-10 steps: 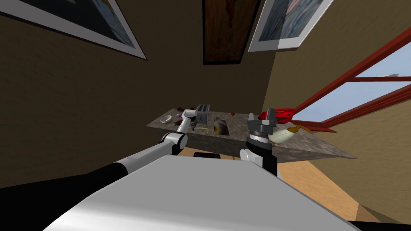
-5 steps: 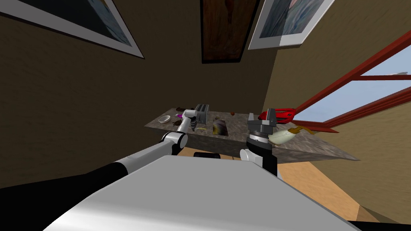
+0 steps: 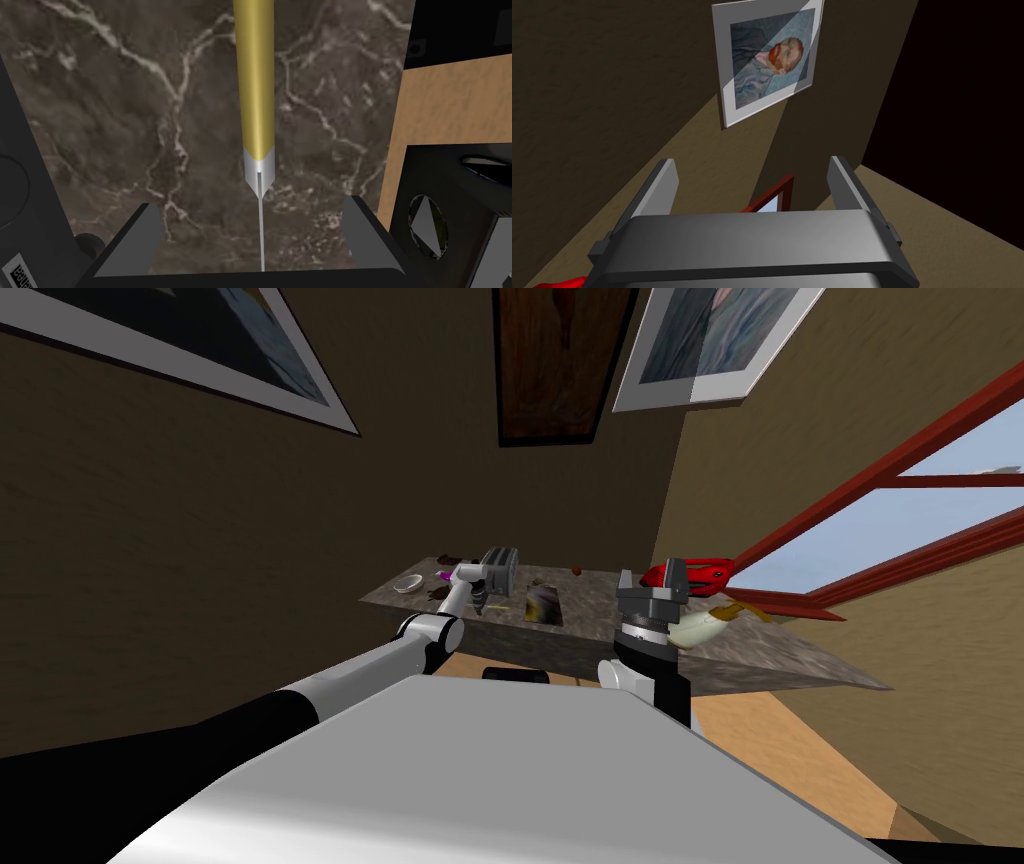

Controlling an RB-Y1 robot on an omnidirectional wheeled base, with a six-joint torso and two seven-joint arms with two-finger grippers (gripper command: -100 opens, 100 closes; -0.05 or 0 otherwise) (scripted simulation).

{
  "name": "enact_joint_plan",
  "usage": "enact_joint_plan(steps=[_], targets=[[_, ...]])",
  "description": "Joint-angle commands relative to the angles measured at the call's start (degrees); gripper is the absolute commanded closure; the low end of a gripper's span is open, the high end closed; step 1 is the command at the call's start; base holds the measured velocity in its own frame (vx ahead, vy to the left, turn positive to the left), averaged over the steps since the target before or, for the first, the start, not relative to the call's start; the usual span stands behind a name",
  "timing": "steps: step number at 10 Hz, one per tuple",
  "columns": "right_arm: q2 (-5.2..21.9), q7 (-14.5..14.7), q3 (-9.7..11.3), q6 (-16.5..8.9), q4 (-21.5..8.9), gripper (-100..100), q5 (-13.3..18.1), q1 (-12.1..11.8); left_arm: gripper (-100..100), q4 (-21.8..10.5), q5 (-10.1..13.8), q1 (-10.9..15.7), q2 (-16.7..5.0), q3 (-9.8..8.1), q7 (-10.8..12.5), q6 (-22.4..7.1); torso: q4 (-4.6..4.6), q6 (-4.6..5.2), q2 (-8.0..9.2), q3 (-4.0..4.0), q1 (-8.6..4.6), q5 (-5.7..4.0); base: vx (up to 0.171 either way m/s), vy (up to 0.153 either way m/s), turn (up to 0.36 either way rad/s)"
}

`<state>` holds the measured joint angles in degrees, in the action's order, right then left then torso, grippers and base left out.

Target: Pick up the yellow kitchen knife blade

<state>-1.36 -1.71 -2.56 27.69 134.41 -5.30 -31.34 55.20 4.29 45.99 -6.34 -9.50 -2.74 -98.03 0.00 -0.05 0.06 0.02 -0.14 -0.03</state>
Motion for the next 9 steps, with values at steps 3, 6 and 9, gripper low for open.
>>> enact_joint_plan(steps=[3, 6, 9], targets=[[0.0, 0.0, 0.0, 0.0, 0.0, 0, 0.0, 0.0, 100, 0.0, 0.0, 0.0, 0.0, 0.01, 0.0, -0.1, -0.02, 0.02, -0.08, -0.05, 0.12, 0.04, 0.000, -0.002, 0.000], [0.0, 0.0, 0.0, 0.0, 0.0, 0, 0.0, 0.0, 0, 0.0, 0.0, 0.0, 0.0, 0.00, 0.0, -0.1, -0.04, 0.01, -0.11, -0.08, 0.15, 0.05, 0.000, 0.000, 0.000], [0.0, 0.0, 0.0, 0.0, 0.0, 0, 0.0, 0.0, 100, 3.9, -0.9, -0.8, 1.6, 0.61, 1.6, -2.9, -0.04, 0.01, -0.18, -0.10, 0.32, 0.07, 0.018, 0.049, -0.023]])
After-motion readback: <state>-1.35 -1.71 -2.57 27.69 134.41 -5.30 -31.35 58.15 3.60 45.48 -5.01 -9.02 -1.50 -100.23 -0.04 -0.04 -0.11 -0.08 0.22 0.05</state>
